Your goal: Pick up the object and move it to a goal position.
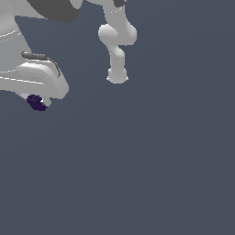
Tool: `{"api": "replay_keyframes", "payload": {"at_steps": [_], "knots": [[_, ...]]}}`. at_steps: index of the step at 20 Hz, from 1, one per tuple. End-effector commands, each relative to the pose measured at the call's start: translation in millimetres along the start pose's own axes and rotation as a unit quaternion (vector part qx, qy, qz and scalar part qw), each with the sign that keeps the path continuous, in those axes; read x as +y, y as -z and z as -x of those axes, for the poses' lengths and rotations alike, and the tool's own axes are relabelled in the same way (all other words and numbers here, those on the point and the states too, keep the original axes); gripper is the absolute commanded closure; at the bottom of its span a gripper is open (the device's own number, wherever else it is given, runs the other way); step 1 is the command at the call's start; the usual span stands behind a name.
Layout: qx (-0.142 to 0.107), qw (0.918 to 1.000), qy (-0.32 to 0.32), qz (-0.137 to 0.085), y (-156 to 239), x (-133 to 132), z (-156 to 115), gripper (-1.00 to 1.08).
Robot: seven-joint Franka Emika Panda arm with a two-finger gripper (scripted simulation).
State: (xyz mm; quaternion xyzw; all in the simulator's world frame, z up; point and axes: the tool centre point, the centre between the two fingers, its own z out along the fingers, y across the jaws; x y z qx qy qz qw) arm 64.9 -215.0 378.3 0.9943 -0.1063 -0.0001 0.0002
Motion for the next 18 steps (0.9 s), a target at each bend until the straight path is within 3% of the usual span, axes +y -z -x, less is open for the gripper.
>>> {"api": "replay_keyframes", "payload": {"at_steps": [1, 18], "knots": [[0.0, 1.0, 0.0, 0.0, 7, 3, -4, 1.08], [0.0, 1.0, 0.0, 0.0, 23, 8, -16, 1.08]]}}
